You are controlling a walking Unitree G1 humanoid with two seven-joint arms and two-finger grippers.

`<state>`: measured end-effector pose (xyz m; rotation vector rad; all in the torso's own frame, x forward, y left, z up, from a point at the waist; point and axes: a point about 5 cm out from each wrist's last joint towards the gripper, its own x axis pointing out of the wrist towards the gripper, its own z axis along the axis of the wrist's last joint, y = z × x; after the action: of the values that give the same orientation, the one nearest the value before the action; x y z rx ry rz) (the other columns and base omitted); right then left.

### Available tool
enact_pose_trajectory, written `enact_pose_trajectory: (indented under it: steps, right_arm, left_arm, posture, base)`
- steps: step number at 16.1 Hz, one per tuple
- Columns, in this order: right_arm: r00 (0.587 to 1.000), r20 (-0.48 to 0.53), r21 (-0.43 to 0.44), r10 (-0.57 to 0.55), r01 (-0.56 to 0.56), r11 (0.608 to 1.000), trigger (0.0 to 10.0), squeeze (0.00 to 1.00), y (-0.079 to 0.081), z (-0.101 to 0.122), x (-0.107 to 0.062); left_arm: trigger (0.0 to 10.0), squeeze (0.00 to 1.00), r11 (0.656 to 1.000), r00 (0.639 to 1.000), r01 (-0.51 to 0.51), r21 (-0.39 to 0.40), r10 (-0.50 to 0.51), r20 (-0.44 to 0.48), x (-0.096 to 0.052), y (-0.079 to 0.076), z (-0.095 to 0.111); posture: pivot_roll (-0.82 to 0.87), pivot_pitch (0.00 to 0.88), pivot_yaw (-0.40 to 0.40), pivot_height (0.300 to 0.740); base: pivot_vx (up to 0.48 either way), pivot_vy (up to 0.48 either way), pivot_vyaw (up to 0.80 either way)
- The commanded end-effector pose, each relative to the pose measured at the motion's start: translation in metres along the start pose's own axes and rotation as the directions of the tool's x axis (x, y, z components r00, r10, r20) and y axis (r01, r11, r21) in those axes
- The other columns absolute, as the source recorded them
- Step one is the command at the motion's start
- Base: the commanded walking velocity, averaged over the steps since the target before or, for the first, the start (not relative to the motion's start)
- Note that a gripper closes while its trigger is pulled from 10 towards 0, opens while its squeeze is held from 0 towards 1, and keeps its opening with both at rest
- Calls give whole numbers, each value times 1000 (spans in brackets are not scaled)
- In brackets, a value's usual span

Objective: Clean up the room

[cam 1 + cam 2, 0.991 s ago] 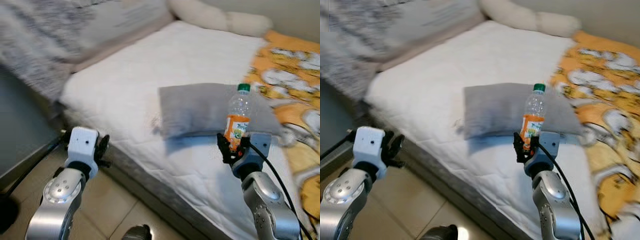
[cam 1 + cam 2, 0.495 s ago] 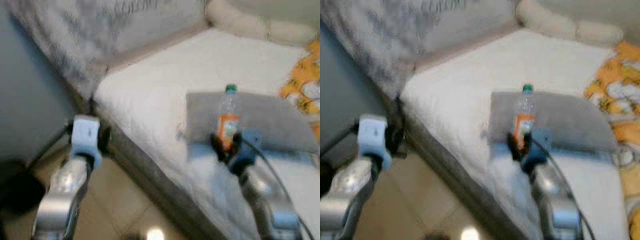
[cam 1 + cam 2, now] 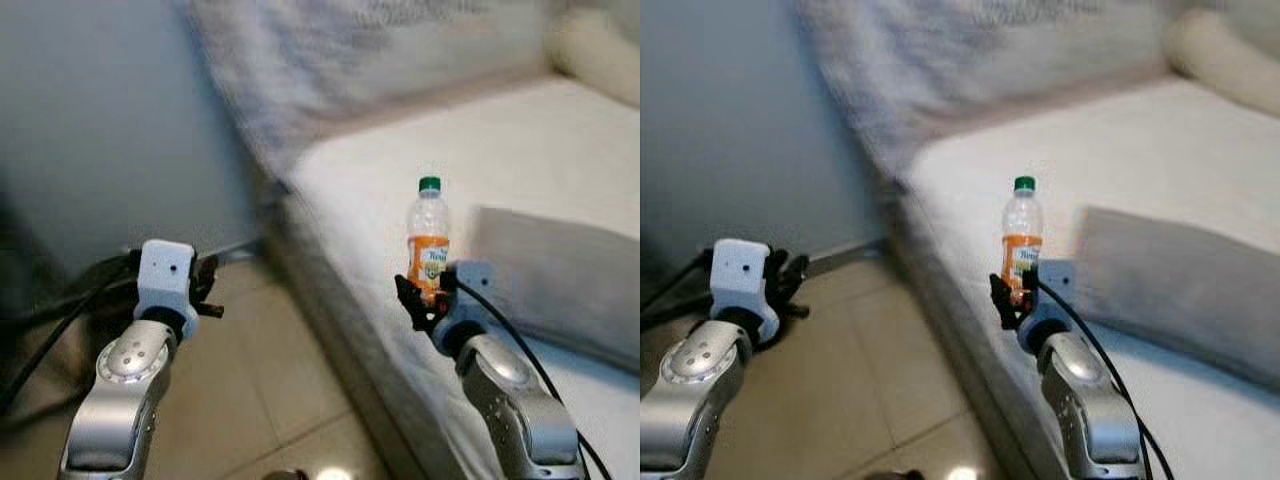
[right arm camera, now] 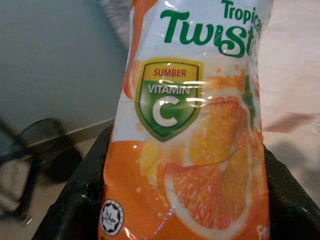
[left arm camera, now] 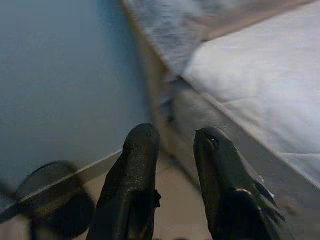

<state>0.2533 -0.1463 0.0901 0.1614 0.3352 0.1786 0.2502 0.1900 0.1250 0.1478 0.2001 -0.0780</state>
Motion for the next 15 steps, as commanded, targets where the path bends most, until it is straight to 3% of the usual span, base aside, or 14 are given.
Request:
enact_pose_trajectory:
  steps: [1, 9, 15]
  right_arm:
    - [1000, 10, -9, -8, 8, 1000, 10000, 0, -2, 4, -1]
    - [1000, 15, -47, -24, 25, 999, 10000, 0, -2, 4, 1]
    - [998, 46, -71, -43, 46, 996, 10000, 0, 0, 8, 4]
  left_arm:
    - [10000, 0, 1000, 1000, 14, 6, -14, 12, -1, -2, 1]
    - [10000, 0, 1000, 999, 28, 5, -28, 24, 0, -2, 1]
    - [10000, 0, 1000, 999, 27, 5, -27, 25, 1, -1, 2]
  posture:
    - [37, 0, 49, 740]
    - [41, 0, 51, 740]
    - [44, 0, 52, 740]
  base:
    - [0, 0, 800]
    - [294, 0, 800]
    - [403, 0, 0]
